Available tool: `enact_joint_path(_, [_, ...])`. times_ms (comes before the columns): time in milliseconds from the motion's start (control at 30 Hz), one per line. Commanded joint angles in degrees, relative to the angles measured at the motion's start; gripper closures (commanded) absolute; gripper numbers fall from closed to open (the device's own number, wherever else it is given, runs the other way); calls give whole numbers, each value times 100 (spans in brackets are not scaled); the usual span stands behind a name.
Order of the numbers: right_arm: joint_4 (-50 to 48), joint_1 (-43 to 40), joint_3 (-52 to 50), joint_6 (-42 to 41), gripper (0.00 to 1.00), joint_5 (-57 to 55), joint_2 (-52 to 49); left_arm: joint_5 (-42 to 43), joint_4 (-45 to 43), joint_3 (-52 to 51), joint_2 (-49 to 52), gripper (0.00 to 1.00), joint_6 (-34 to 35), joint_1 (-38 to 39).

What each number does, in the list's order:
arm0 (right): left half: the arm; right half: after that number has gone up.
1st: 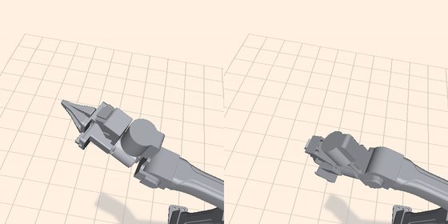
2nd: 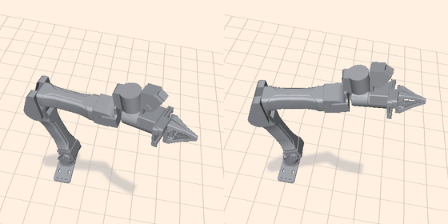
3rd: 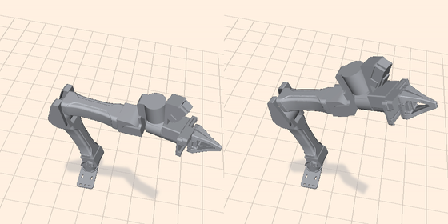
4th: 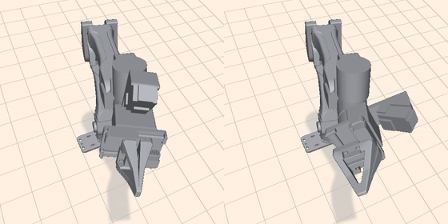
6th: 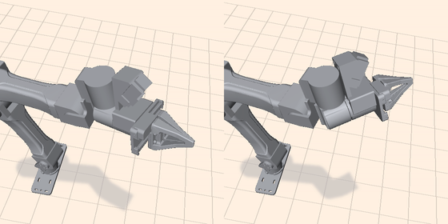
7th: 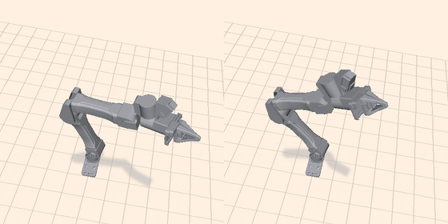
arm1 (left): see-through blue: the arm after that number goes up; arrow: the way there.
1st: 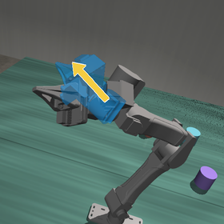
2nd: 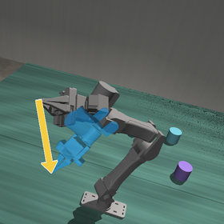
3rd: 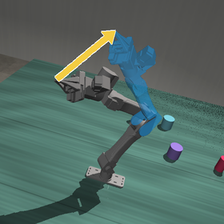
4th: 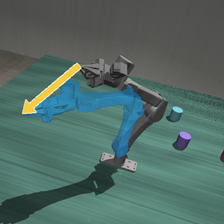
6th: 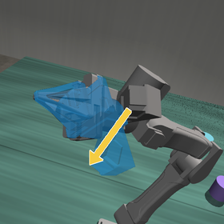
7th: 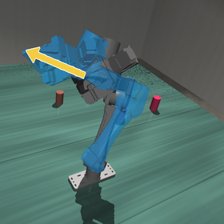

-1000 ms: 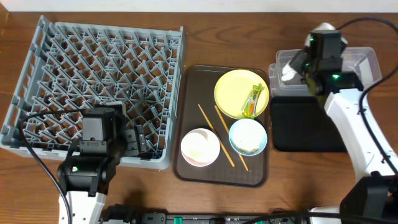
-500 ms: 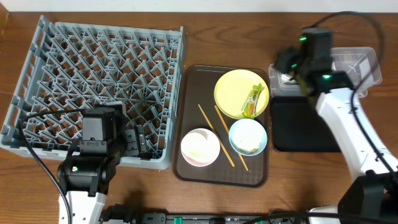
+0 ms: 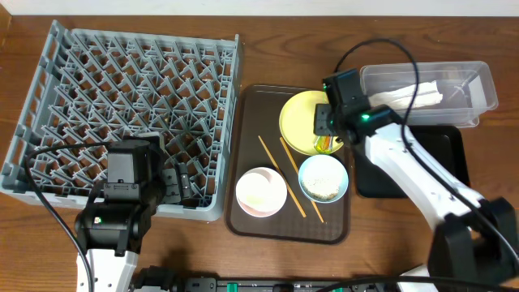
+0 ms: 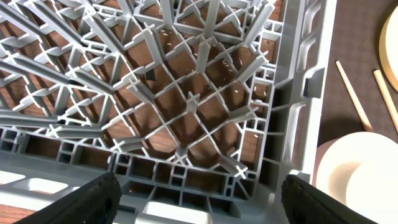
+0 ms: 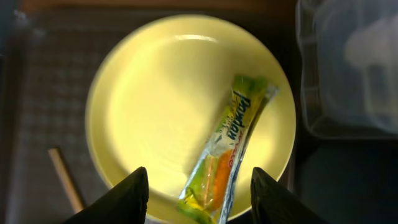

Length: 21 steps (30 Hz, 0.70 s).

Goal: Sort waste into correct bins and load items into the dishwasher
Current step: 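Grasp the green snack wrapper on the yellow plate with the right gripper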

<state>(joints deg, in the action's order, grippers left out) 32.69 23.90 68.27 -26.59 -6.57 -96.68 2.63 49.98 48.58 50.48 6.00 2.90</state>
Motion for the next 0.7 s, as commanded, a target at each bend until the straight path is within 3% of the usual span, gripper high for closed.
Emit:
enact_joint_path(0, [-76,17,-59,-278,49,-201,-354,-7,13,127,0,14,31,2])
enact_joint_path(367, [-129,17,-59,-1029,52,-214,-1344,-7,11,127,0,14,31,2])
enact_joint_path(400, [-164,17,-59,-1051,55,-186,-1405,-7,13,127,0,14,31,2])
enact_joint_path(533, [-271,2,-26,-1045,83,-131,-1373,-7,13,127,0,14,31,2])
enact_joint_path(667, [-267,-133,190,-953,94,-85,-1093,-7,13,127,0,14,31,2])
